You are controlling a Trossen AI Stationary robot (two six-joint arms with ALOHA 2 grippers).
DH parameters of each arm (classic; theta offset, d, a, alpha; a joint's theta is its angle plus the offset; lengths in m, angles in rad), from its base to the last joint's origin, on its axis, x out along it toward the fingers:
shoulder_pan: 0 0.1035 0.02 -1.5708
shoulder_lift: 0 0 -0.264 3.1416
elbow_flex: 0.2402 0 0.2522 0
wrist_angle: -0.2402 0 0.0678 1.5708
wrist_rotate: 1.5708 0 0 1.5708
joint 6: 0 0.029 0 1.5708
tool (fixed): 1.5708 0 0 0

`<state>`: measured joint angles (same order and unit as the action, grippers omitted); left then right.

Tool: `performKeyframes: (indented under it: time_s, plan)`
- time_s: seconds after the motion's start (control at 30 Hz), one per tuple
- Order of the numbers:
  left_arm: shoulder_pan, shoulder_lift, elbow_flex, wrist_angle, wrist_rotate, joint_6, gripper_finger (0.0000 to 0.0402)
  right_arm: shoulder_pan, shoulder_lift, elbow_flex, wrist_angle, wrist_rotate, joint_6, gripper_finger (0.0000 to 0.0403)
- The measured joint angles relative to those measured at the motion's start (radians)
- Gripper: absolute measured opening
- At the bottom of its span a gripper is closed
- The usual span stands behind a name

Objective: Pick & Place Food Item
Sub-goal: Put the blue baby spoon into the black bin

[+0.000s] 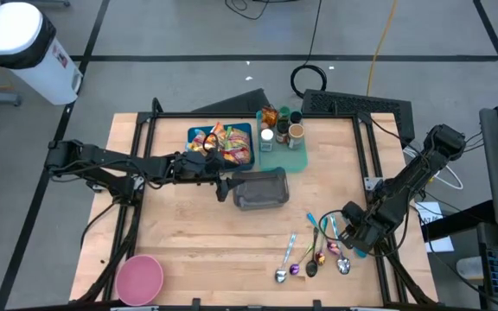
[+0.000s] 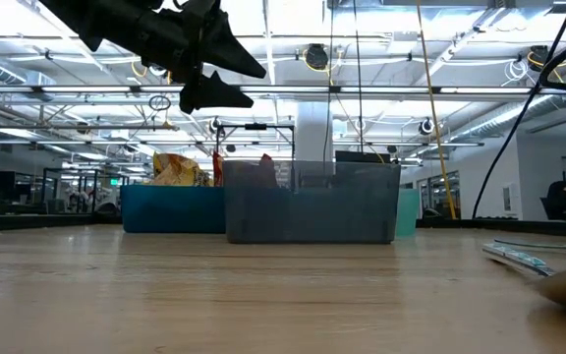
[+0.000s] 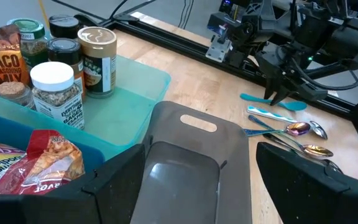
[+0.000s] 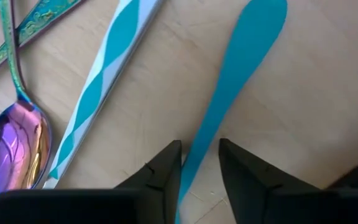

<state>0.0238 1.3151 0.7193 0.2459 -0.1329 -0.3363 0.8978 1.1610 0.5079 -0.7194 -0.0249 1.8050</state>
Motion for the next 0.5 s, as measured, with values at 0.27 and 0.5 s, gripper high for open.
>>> performKeyframes:
  time_s: [0.27,0.5]
  plan:
    - [0.000,0.000,0.000,0.000,0.000,-0.003,0.0310,0.000,-0.008,0.000,-0.020,0.009,-0.004,0.0015]
    - [0.000,0.000,0.000,0.000,0.000,-0.002,0.0310,0.003,-0.075,0.112,-0.165,0.135,-0.020,0.0009]
